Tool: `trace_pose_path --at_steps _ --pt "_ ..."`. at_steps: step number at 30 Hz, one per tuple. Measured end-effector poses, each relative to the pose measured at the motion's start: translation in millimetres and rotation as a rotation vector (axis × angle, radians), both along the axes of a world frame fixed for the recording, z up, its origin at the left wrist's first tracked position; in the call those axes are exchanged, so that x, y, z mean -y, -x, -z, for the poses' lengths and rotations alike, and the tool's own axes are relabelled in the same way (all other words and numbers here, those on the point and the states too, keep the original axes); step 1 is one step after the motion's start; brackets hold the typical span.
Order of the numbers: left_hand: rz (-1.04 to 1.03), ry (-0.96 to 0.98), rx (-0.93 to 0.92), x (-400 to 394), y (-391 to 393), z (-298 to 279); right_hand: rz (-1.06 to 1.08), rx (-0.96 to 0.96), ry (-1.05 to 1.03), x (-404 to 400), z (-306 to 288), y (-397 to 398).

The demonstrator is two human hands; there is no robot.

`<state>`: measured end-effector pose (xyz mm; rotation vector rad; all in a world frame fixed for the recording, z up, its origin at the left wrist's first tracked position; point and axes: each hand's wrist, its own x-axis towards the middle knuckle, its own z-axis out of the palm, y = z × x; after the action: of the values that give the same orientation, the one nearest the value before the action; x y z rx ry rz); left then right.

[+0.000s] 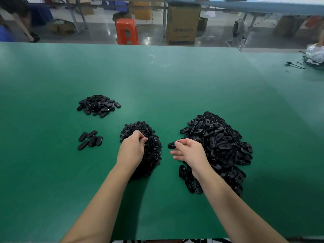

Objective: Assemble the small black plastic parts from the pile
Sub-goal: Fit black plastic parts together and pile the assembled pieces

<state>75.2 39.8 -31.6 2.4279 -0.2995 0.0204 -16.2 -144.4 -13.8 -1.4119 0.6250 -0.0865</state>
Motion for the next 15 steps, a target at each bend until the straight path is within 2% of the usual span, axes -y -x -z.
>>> trace_pose_path --at_steps 6,11,15 --pt "0.015 -0.152 0.037 -1.6 2.4 4.7 0.011 -0.019 0.080 1.2 6.7 0.7" --pt "0.056 -0.115 -0.018 -4.0 1.5 4.9 0.008 -0.023 0.047 1.9 8.5 1.3" --pt "0.096 -0.078 -0.020 -5.2 2.3 3.8 -0.027 -0.033 0.109 3.7 9.8 2.4"
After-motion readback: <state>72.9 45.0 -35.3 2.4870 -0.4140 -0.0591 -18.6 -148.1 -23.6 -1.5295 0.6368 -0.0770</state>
